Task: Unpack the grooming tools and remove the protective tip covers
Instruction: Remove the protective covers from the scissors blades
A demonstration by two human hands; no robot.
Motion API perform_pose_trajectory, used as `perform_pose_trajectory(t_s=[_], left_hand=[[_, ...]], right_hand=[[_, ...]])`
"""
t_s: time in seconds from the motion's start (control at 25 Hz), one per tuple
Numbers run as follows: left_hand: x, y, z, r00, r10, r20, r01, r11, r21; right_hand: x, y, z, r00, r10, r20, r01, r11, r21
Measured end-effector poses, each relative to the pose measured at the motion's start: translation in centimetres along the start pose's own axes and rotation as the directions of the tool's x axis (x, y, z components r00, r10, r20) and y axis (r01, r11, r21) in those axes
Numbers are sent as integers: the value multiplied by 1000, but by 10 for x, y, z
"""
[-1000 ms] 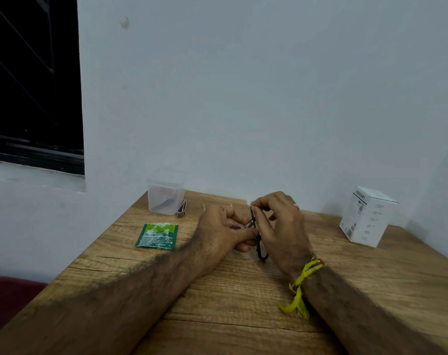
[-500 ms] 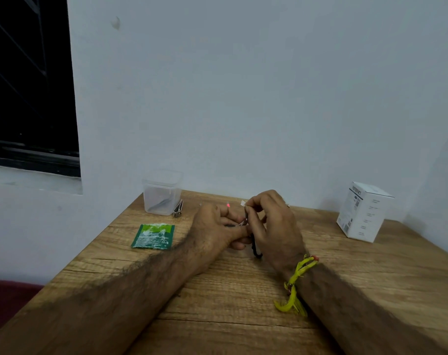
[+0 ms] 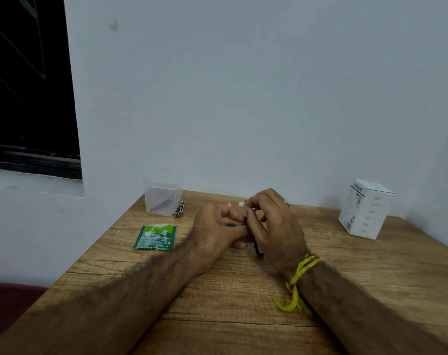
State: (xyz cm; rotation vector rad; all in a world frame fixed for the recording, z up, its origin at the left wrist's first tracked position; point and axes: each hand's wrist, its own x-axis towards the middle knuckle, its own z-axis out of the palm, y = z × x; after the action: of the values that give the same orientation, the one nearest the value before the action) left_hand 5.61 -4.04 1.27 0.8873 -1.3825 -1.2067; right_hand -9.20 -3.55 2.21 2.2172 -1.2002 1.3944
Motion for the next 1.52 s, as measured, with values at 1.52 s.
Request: perform_pose_trajectory(t_s=[1.52], left_hand=[[1,0,0,999,-9,39,9,1000,16]], right_hand=[[-2,3,3,1000,13,10,-13,999,29]])
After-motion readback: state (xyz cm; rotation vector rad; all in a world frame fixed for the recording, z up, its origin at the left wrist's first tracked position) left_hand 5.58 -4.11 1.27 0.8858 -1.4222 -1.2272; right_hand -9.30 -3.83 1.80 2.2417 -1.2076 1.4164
